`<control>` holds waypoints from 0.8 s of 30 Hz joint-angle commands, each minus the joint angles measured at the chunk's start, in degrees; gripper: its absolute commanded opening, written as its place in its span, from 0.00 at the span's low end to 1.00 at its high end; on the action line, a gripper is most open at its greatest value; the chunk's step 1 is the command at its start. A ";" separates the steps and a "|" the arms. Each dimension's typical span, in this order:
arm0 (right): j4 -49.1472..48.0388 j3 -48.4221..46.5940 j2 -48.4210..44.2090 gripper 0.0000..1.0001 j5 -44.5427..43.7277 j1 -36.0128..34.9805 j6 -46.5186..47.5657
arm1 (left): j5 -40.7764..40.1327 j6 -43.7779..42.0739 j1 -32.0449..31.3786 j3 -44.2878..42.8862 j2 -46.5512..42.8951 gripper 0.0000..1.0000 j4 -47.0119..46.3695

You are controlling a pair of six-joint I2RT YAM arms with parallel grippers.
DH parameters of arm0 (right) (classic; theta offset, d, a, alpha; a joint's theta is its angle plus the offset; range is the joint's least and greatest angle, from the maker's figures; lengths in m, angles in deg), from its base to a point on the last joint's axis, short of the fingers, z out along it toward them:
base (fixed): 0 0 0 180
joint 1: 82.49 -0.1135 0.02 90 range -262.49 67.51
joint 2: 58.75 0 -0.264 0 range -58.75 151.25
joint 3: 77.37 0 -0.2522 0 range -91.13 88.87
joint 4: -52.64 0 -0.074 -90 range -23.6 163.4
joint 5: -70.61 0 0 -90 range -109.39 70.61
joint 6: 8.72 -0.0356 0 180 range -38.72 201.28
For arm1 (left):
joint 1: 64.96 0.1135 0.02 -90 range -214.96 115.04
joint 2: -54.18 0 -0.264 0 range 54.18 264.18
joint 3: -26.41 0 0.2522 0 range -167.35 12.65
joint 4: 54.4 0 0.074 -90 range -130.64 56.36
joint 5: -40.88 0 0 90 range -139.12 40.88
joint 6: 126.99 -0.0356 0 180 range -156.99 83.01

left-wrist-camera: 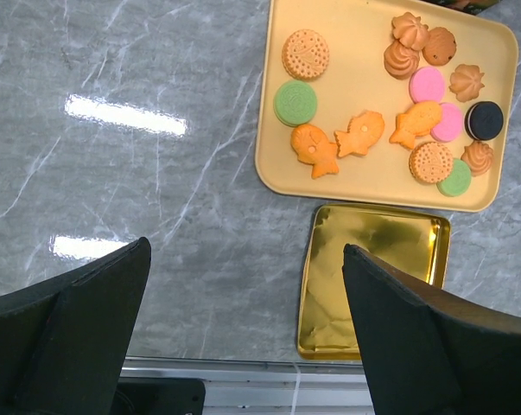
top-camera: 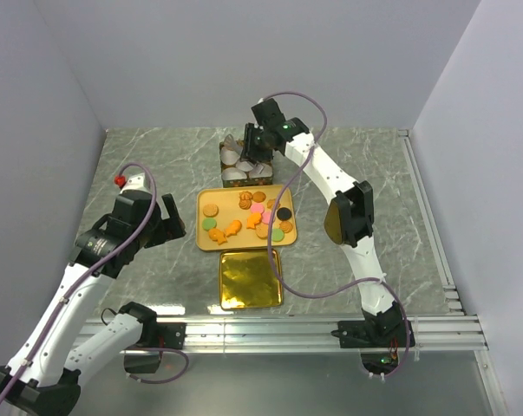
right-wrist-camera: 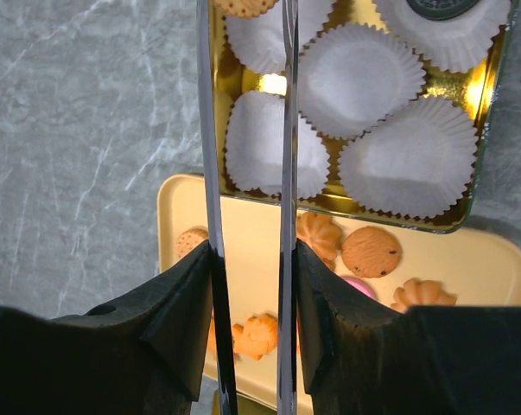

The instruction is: Pack the cookies

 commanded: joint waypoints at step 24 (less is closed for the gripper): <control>-3.03 -2.04 0.67 0.56 0.55 0.19 -0.63 | -1.00 -0.29 -0.28 -0.27 0.37 0.99 -1.02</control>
